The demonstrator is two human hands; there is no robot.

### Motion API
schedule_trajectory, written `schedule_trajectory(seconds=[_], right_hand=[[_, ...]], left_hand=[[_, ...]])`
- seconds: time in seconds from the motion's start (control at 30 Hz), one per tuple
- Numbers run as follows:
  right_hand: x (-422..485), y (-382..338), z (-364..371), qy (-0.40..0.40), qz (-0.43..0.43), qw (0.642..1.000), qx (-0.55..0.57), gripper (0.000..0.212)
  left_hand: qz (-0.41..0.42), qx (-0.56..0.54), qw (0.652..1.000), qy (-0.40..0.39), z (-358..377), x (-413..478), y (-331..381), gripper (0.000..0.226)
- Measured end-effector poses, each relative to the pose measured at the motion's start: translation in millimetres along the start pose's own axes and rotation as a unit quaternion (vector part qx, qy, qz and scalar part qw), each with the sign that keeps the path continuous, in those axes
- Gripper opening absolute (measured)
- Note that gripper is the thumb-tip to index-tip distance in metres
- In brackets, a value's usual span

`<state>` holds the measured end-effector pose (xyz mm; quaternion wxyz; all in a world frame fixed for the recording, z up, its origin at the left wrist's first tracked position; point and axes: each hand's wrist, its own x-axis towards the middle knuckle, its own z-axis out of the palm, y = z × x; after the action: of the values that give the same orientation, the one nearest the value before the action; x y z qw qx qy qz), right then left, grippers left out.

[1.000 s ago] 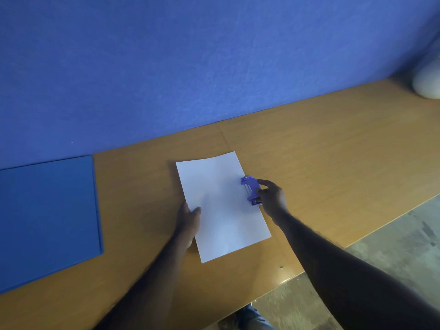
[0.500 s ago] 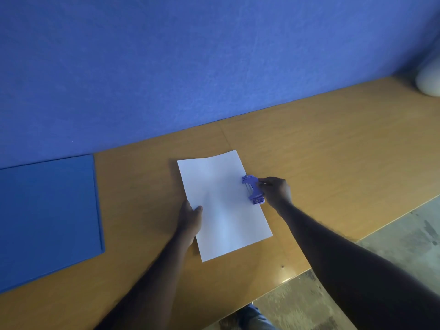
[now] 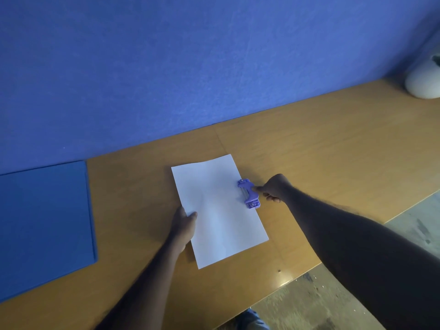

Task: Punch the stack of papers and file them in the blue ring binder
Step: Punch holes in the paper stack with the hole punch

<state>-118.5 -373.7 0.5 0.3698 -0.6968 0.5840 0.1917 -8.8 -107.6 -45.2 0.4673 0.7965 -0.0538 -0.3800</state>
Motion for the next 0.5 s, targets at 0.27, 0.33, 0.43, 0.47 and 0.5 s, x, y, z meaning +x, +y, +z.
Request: schedule_trajectory(seconds=[0.27, 0.33, 0.43, 0.47, 0.5], right_hand=[[7, -16, -5, -0.001, -0.023, 0.992, -0.124, 0.046], [8, -11, -5, -0.006, -0.027, 0.991, -0.130, 0.048], [20, 0, -3, -0.043, -0.006, 0.995, -0.093, 0.050], [22, 3, -3, -0.047, -0.005, 0.995, -0.083, 0.050], [24, 4, -3, -0.047, -0.005, 0.996, -0.076, 0.049]], left_hand=[[0.002, 0.001, 1.000, -0.018, -2, 2, -6, 0.044], [0.009, -0.001, 1.000, -0.013, -1, 2, -7, 0.042], [0.020, -0.004, 1.000, -0.005, 1, 3, -8, 0.037], [0.030, -0.006, 1.000, -0.002, 1, 3, -8, 0.036], [0.036, -0.006, 0.999, 0.003, 2, 3, -8, 0.037]])
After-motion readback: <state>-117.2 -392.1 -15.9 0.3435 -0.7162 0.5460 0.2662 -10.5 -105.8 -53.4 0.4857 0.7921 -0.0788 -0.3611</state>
